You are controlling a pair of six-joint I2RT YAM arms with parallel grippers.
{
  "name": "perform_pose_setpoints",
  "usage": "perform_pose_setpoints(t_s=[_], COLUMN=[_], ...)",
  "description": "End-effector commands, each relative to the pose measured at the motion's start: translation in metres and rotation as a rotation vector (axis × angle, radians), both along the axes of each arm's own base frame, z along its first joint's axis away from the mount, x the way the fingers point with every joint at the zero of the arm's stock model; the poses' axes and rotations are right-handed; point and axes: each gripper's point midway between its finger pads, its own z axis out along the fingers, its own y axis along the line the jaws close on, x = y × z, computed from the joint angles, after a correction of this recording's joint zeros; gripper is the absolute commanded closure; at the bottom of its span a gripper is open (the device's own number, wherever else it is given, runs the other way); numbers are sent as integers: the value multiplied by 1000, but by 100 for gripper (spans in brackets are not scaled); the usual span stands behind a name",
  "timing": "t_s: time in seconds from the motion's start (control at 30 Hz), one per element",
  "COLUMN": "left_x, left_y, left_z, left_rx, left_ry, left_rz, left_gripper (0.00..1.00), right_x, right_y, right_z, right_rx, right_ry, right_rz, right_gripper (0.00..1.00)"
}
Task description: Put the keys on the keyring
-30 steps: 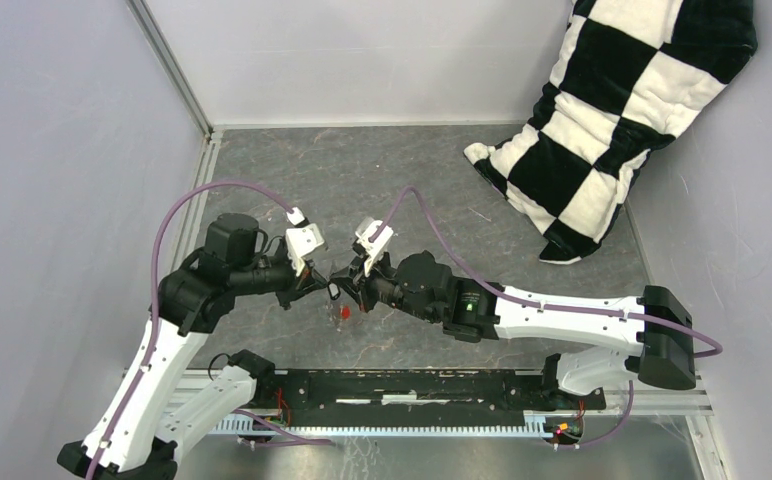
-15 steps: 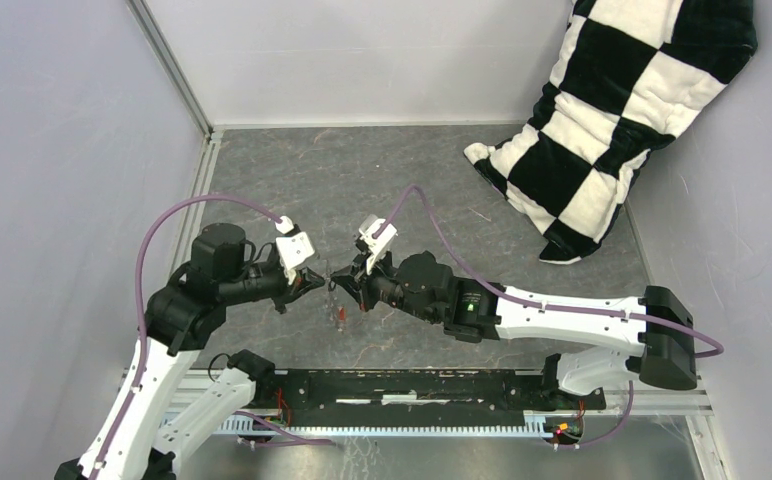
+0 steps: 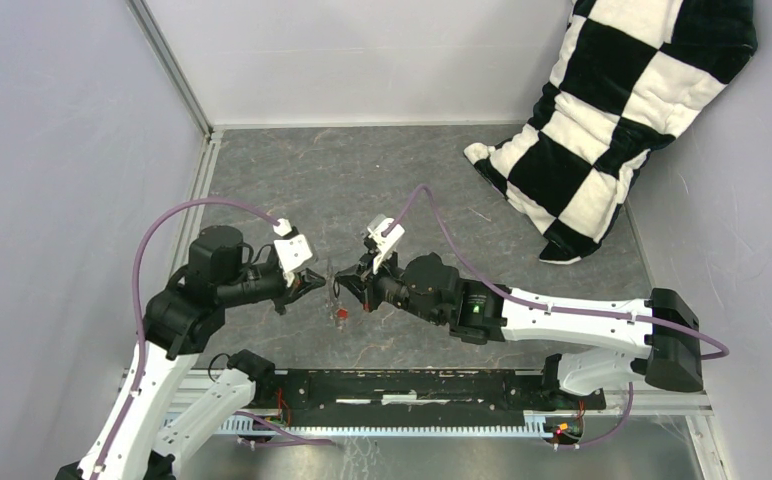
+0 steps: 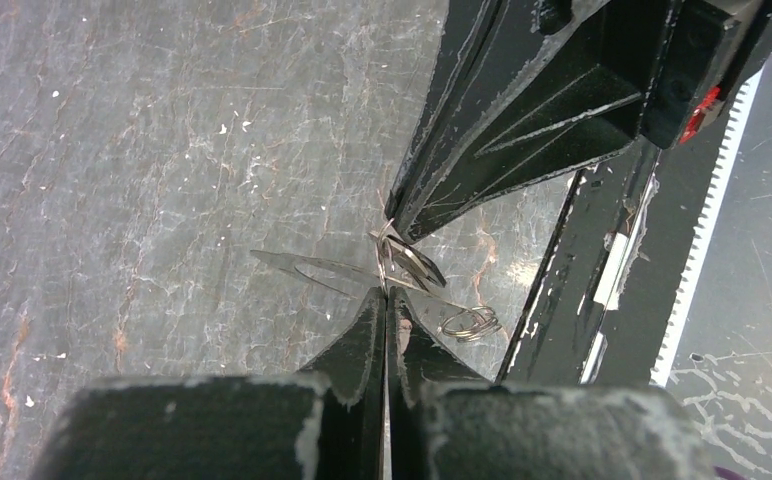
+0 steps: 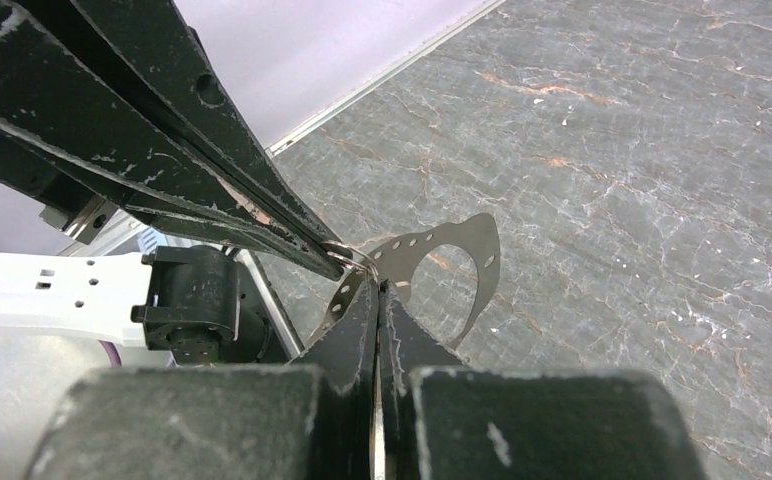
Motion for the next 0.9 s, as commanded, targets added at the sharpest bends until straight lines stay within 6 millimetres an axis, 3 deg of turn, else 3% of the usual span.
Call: perform_pose_setpoints(t_s=[0.0, 0.13, 0.4, 0.57, 0.67, 0.87], left_x=[-1, -2, -7, -10, -12, -22], left_y=[-8, -9, -12, -15, -17, -21], left_z=[19, 25, 37, 42, 44, 48], left_rx=[-52, -74, -106, -122, -130, -139], left_ry=[-98, -133, -178, -176, -171, -170], left_rz=[-59, -66, -98, -120, -135, -205], left_gripper=[98, 98, 98, 98, 98, 98], right_x=[5, 2, 1, -7, -16, -29], right_y=[-6, -3, -20, -28, -25, -29], right_z=[15, 16, 22, 33, 40, 66], right_rx=[63, 76, 111, 128, 114, 75], right_ry=[2, 9, -6, -46, -82, -250], right_rz=[-18, 19, 69, 129, 205, 358], right_gripper=[100, 100, 82, 70, 57, 49])
